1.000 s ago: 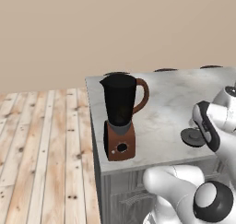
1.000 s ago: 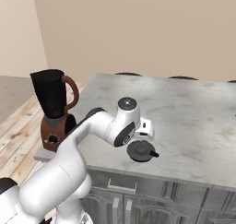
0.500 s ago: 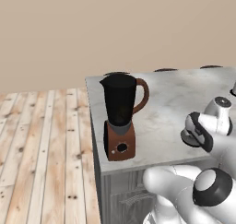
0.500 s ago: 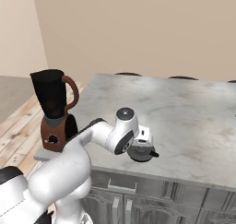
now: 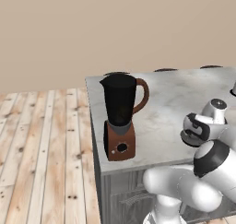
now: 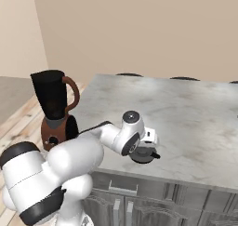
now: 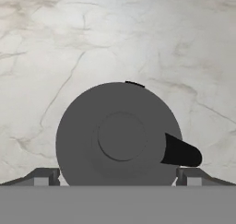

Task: Open the blender lid, put the peach in the blender, close the lid, and start the blender.

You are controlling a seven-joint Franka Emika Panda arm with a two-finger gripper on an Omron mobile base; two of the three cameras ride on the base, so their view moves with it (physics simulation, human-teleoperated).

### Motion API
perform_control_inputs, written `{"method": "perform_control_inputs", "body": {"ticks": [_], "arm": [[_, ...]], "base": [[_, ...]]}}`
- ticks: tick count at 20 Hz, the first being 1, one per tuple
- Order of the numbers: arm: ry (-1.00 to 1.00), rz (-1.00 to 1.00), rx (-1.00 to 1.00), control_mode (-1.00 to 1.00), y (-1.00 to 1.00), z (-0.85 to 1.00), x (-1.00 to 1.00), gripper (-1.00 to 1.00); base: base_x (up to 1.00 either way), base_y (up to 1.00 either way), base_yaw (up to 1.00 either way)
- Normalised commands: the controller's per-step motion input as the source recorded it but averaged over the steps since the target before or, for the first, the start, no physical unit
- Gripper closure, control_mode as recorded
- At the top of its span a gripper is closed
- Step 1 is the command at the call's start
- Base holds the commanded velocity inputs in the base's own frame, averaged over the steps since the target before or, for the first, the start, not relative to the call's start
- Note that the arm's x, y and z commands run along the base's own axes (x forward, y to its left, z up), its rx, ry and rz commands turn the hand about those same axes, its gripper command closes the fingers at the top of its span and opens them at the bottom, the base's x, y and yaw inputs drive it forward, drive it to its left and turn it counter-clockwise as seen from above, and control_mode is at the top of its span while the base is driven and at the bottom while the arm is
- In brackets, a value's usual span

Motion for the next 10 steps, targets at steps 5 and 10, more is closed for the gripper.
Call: {"method": "perform_control_inputs", "body": {"ticks": [5, 10], "arm": [[0.00, 0.00, 0.00, -1.00, -0.17, -0.31, 0.02, -1.00], [0.01, 0.00, 0.00, -1.00, 0.00, -0.28, 0.01, -1.00]], "base": [[0.00, 0.00, 0.00], [0.00, 0.00, 0.00]]}}
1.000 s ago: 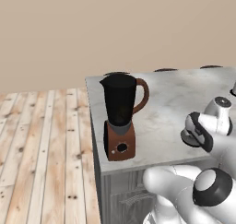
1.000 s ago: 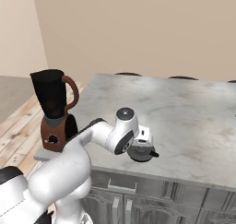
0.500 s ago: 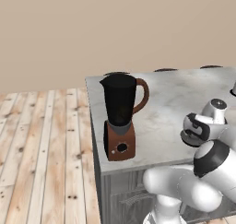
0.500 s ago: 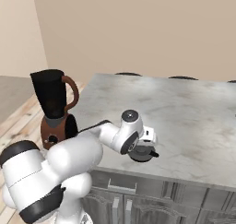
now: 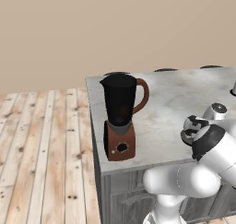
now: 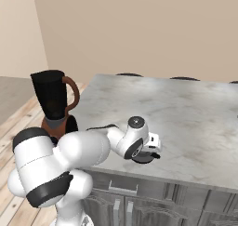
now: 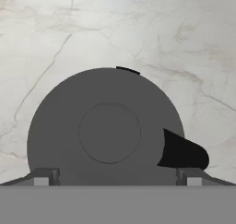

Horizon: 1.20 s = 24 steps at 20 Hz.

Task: Open the blender lid, put the peach in the blender, close the lid, and start the blender.

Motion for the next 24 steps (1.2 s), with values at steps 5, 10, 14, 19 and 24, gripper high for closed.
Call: {"method": "perform_control_inputs", "body": {"ticks": [5, 10, 14, 19, 24], "arm": [[0.02, 0.00, 0.00, -1.00, 0.00, -0.03, 0.11, -1.00], [0.06, 0.00, 0.00, -1.00, 0.00, -0.01, 0.19, -1.00], [0.08, 0.00, 0.00, -1.00, 0.00, -0.12, 0.21, -1.00], [0.07, 0.00, 0.00, -1.00, 0.00, -0.24, 0.18, -1.00], [0.06, 0.00, 0.00, -1.00, 0.00, -0.45, 0.02, -1.00]], "base": [[0.00, 0.00, 0.00], [0.00, 0.00, 0.00], [0.00, 0.00, 0.00], [0.00, 0.00, 0.00], [0.00, 0.00, 0.00]]}}
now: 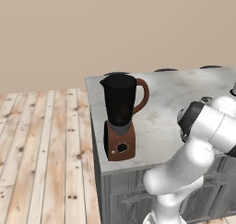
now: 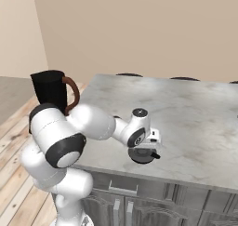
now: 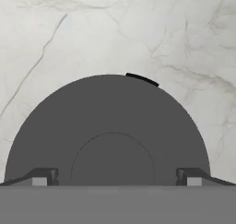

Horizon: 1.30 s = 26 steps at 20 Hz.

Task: Open the blender lid, put the peach in the blender, close the lid, and start the blender.

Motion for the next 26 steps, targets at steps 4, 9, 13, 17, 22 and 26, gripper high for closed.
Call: {"method": "perform_control_inputs", "body": {"ticks": [4, 9, 13, 17, 22, 26], "arm": [[0.03, 0.01, 0.00, -1.00, 0.01, -0.78, -0.15, 1.00], [0.02, 0.00, -0.03, -1.00, 0.29, -0.80, -0.22, 1.00], [0.00, 0.00, 0.00, -1.00, 0.23, -0.76, -0.22, 1.00], [0.00, 0.00, 0.00, -1.00, 0.16, -0.39, -0.25, 1.00], [-0.06, 0.00, 0.00, -1.00, 0.04, 0.60, -0.24, 1.00], [-0.15, 0.00, 0.00, -1.00, 0.01, 1.00, -0.07, 1.00]], "base": [[0.00, 0.00, 0.00], [0.00, 0.00, 0.00], [0.00, 0.00, 0.00], [0.00, 0.00, 0.00], [0.00, 0.00, 0.00], [0.00, 0.00, 0.00]]}}
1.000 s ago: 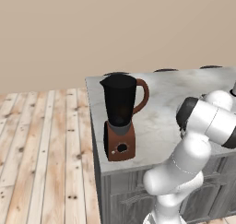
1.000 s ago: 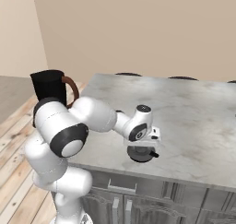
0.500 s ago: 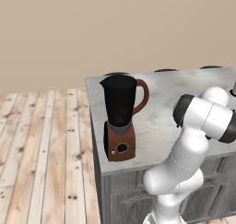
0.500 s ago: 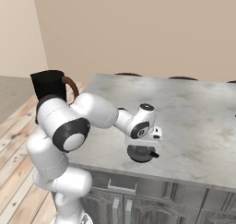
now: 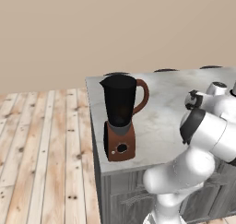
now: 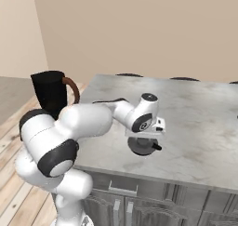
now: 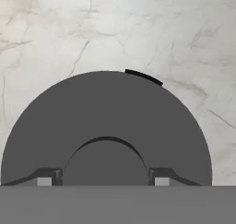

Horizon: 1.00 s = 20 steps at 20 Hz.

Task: Open the blender lid, put the peach in the blender, close the lid, and start the blender.

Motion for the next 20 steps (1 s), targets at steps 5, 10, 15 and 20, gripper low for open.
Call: {"method": "perform_control_inputs", "body": {"ticks": [5, 10, 15, 20], "arm": [[-0.12, 0.00, 0.00, -1.00, 0.13, 1.00, -0.02, 1.00], [-0.08, 0.00, 0.00, -1.00, 0.33, 1.00, -0.11, 1.00], [-0.06, 0.00, -0.02, -1.00, 0.42, 1.00, -0.02, 1.00], [-0.02, 0.00, -0.03, -1.00, 0.44, 1.00, -0.12, 1.00]], "base": [[0.00, 0.00, 0.00], [0.00, 0.00, 0.00], [0.00, 0.00, 0.00], [0.00, 0.00, 0.00]]}}
